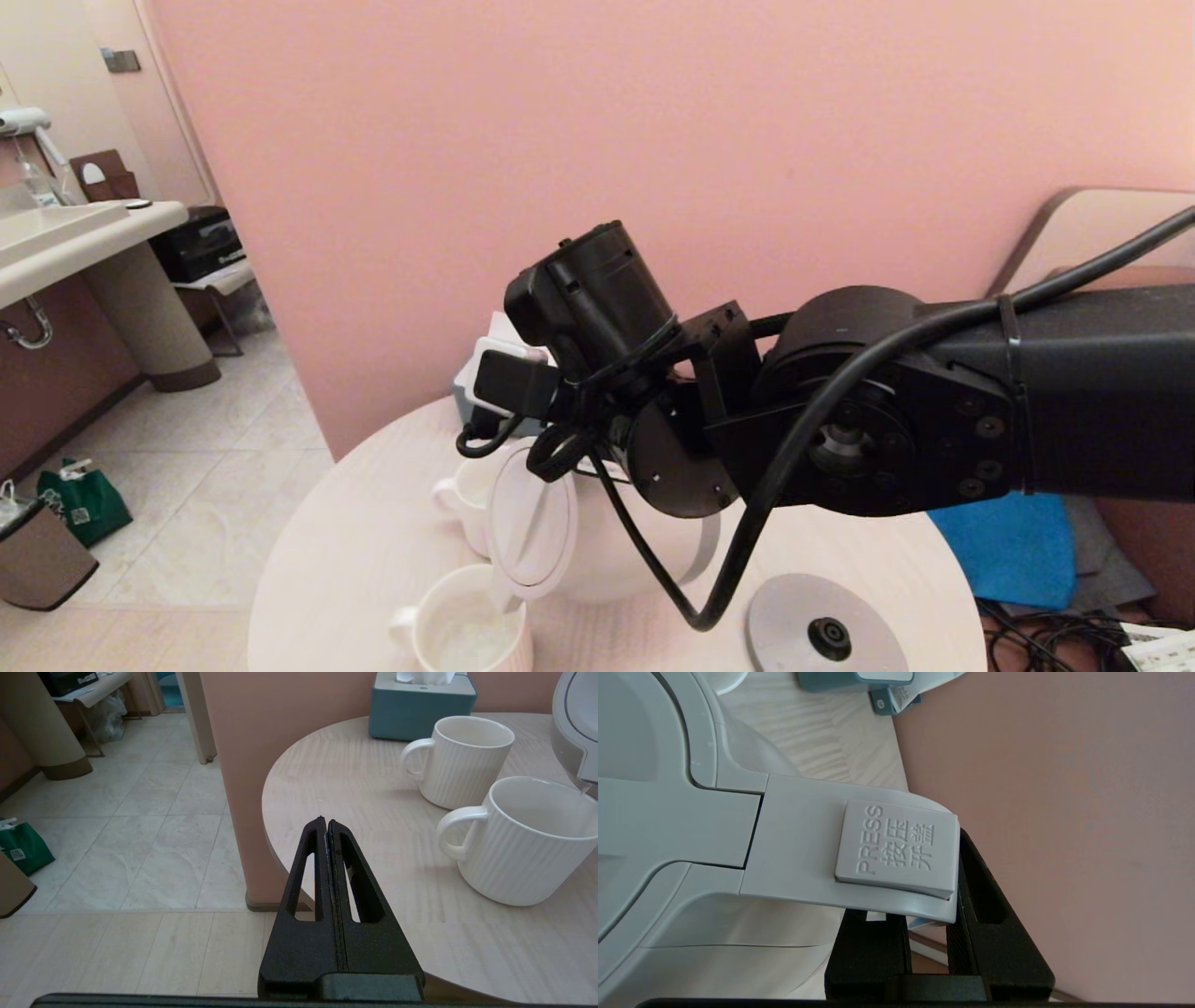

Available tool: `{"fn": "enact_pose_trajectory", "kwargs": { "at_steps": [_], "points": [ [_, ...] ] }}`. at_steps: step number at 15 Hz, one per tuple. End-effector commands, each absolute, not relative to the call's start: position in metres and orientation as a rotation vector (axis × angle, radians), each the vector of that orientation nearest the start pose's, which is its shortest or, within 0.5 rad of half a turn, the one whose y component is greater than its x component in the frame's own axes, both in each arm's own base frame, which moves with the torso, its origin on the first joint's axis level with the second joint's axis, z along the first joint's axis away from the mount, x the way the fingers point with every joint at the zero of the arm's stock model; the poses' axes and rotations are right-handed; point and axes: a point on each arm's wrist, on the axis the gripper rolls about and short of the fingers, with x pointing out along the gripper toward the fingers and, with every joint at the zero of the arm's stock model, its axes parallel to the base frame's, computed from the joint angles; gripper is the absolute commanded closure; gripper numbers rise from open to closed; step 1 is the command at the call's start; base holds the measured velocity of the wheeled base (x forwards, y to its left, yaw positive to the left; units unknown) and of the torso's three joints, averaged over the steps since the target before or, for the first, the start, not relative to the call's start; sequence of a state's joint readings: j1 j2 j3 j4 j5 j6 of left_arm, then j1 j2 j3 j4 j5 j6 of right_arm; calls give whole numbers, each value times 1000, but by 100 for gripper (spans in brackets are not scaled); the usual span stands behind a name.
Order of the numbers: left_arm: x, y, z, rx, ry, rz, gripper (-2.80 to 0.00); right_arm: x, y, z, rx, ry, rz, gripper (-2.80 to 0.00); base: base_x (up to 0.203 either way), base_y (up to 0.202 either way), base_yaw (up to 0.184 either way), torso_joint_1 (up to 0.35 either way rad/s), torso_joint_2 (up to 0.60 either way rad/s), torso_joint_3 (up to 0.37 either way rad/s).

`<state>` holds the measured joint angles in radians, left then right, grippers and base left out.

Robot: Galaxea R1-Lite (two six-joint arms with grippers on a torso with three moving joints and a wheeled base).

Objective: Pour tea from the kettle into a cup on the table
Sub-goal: Pour water into another cup

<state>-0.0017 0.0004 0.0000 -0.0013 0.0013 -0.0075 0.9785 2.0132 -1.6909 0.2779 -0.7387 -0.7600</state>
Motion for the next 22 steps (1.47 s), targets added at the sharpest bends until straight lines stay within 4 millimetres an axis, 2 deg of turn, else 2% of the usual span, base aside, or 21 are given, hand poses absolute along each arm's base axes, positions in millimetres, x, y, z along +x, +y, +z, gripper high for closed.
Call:
{"fn": "enact_pose_trajectory", "kwargs": {
  "at_steps": [1, 22],
  "points": [
    [-23, 0, 76, -8, -2, 0, 0, 235, 323, 233, -1208, 292, 379, 0, 0, 0, 0, 0, 0, 0],
    [-23, 0, 76, -8, -1, 0, 0, 237, 325, 237, -1237, 276, 367, 0, 0, 0, 0, 0, 0, 0]
  ]
}}
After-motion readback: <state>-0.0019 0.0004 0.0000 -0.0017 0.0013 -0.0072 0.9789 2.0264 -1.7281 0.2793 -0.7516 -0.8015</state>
